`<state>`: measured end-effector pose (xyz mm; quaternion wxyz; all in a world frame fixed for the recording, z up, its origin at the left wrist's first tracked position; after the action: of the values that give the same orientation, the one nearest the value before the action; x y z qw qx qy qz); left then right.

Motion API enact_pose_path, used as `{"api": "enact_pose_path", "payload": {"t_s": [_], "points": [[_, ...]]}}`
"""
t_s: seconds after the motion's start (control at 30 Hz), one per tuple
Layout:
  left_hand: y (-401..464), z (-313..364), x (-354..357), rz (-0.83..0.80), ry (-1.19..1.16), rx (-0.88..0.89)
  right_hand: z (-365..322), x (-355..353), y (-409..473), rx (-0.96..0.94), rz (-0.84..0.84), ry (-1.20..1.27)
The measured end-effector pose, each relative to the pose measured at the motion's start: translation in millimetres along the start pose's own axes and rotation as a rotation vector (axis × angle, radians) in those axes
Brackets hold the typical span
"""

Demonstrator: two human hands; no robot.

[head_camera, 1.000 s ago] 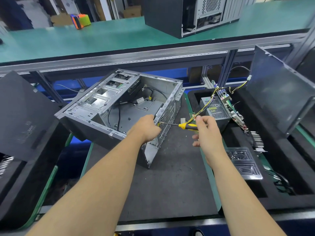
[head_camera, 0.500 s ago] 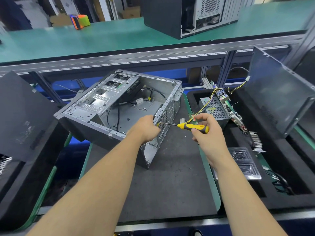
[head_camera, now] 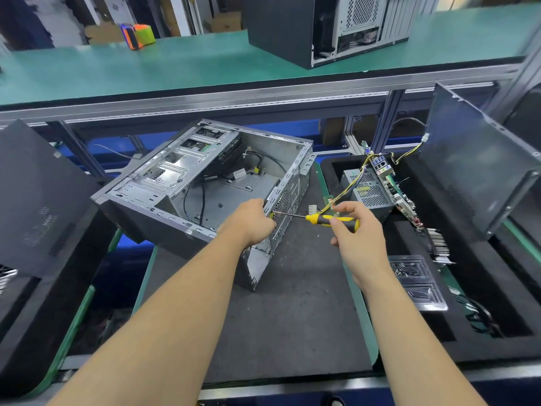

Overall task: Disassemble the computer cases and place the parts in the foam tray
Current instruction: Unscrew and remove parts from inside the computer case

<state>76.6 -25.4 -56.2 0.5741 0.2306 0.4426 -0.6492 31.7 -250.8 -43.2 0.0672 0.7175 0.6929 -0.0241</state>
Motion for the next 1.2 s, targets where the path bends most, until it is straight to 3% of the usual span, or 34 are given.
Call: {"api": "enact_pose_path", "payload": {"t_s": [0.2, 0.33, 0.53, 0.73, 0.83, 0.93, 1.2], "points": [[-2, 1, -2, -0.008, 0.006, -0.006, 2, 4, 3, 0.042, -0.071, 0.094], [-2, 1, -2, -0.011, 0.005, 0.002, 18, 2, 4, 0.292, -0.052, 0.005], [-3, 2, -2, -0.011, 0.0, 0.002, 8, 0, 1, 0.033, -0.024, -0.063], [-4, 2, -2, -0.01, 0.001, 0.004, 7, 3, 3, 0.028, -0.072, 0.125], [-3, 2, -2, -0.01, 0.012, 0.002, 12, 6, 2, 0.18, -0.067, 0.166], [-3, 1, -2, -0.01, 0.009, -0.004, 25, 4, 1, 0.339, -0.067, 0.004], [-3, 1, -1, -0.002, 0.005, 0.002, 4, 1, 1, -0.005, -0.019, -0.019]]}}
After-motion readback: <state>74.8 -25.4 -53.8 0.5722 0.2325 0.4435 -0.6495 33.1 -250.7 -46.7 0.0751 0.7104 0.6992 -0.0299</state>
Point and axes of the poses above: each hand's wrist, its own y-axis towards the middle knuckle, its own x-axis out of the palm, z = x × y, the point moved 5 cm from there along y, towards the middle knuckle, and after that the axes turned 6 degrees about -z, right-handed, at the moved point
